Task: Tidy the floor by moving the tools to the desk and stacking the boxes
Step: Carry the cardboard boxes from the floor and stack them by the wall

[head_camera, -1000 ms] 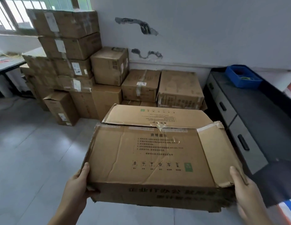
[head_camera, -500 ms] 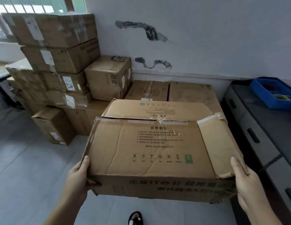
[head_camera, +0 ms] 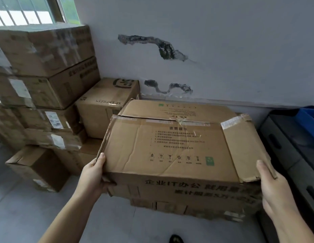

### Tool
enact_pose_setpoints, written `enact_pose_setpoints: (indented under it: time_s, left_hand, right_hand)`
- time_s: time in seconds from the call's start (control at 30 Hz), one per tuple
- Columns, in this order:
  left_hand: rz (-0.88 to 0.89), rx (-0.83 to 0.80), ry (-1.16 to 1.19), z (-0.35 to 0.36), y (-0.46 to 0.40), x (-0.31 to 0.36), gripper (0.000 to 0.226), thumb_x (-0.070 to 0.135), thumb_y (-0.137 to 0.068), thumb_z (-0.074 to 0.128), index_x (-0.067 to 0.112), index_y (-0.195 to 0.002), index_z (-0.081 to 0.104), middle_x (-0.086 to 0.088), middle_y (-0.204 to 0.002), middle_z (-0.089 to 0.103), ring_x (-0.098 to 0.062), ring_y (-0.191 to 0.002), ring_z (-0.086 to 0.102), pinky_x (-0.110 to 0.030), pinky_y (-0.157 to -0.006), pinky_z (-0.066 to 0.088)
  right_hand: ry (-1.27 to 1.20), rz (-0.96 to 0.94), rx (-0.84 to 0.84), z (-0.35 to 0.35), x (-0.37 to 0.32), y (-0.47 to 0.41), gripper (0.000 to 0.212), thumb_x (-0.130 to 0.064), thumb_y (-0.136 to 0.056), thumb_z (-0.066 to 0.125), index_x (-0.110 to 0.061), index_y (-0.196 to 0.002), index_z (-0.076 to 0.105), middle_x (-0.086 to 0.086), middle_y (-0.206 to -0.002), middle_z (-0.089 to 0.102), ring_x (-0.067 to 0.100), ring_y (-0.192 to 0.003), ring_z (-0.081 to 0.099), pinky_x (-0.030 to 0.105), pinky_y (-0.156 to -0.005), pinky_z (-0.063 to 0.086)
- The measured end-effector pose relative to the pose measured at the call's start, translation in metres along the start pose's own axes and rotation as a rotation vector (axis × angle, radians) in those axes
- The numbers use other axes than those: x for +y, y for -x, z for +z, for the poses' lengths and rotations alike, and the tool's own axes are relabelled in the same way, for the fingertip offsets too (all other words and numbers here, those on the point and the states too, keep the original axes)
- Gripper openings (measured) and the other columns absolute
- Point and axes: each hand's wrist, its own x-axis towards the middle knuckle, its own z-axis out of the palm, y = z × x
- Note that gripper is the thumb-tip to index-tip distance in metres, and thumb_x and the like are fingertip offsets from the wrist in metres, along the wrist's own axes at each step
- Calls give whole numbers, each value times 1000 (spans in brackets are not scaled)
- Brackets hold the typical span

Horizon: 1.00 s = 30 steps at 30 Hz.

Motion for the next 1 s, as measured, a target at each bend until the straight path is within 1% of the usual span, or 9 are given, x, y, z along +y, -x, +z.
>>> enact_pose_setpoints:
  time_s: [0.07, 0.17, 0.3, 0.4, 0.53, 0.63, 0.8, 0.87, 1.0]
  left_hand:
    - [-2, 5, 21, 25, -39, 10, 22, 31, -98, 46, 19, -114, 54, 4, -98, 56, -18, -83, 55, -46, -49, 55]
    - [-4, 9, 35, 64, -103, 25, 25, 31, -98, 46, 17, -118, 53, -2, -106, 56, -21, -86, 55, -48, -48, 54]
    - [-37, 31, 35, 113, -185, 44, 31, 32, -97, 46, 13, -121, 55, -7, -120, 53, -31, -104, 51, -48, -53, 54]
    - [-77, 74, 23, 143, -238, 56, 37, 32, -97, 47, 10, -126, 53, -8, -122, 51, -34, -108, 50, -45, -44, 54]
    - [-97, 86, -11, 173, -297, 69, 41, 33, -96, 48, 9, -130, 50, -10, -131, 49, -38, -114, 50, -42, -37, 53]
    - [-84, 80, -83, 195, -335, 79, 43, 30, -98, 46, 6, -134, 47, -10, -126, 48, -38, -110, 51, -32, -30, 48]
    - [-113, 60, -49, 208, -400, 87, 41, 32, -97, 48, 5, -127, 50, -9, -108, 52, -30, -79, 53, -45, -33, 49]
    - [-137, 56, -72, 207, -415, 84, 37, 33, -96, 50, 8, -124, 52, -7, -101, 53, -32, -73, 54, -50, -40, 52]
    - [-39, 135, -318, 202, -423, 56, 40, 27, -95, 52, 9, -132, 51, -8, -127, 55, -34, -114, 53, -56, -91, 48]
  right_hand:
    - [-4, -10, 13, 28, -7, -37, 88, -78, -59, 62, -9, -114, 61, 10, -123, 59, 27, -113, 53, 44, -102, 39]
    - [-49, 22, -8, 67, -18, -102, 59, -42, -93, 51, 0, -134, 45, 7, -122, 54, 29, -111, 51, 37, -95, 38]
    - [-18, 46, -14, 127, -42, -178, 48, -31, -97, 48, 1, -134, 45, 8, -111, 56, 23, -95, 51, 33, -85, 38]
    - [-36, 74, -34, 166, -39, -238, 45, -32, -96, 50, -1, -128, 51, 3, -90, 60, 22, -79, 56, 32, -74, 44]
    - [-61, 97, -73, 212, -35, -289, 46, -33, -96, 51, -3, -130, 49, 6, -95, 61, 28, -92, 58, 41, -90, 47]
    - [-65, 106, -75, 245, -25, -318, 40, -30, -97, 50, -4, -128, 51, 5, -96, 62, 25, -88, 59, 37, -86, 46]
    - [-91, 152, -18, 283, -7, -348, 38, -35, -96, 50, -12, -126, 53, 10, -112, 63, 29, -104, 59, 45, -100, 44]
    - [-83, 176, 30, 287, 5, -353, 37, -36, -96, 51, -14, -125, 54, 8, -115, 62, 29, -107, 58, 47, -101, 44]
    - [9, 345, 32, 283, 54, -341, 73, -54, -85, 58, -13, -142, 38, 9, -139, 49, 31, -122, 50, 51, -103, 40]
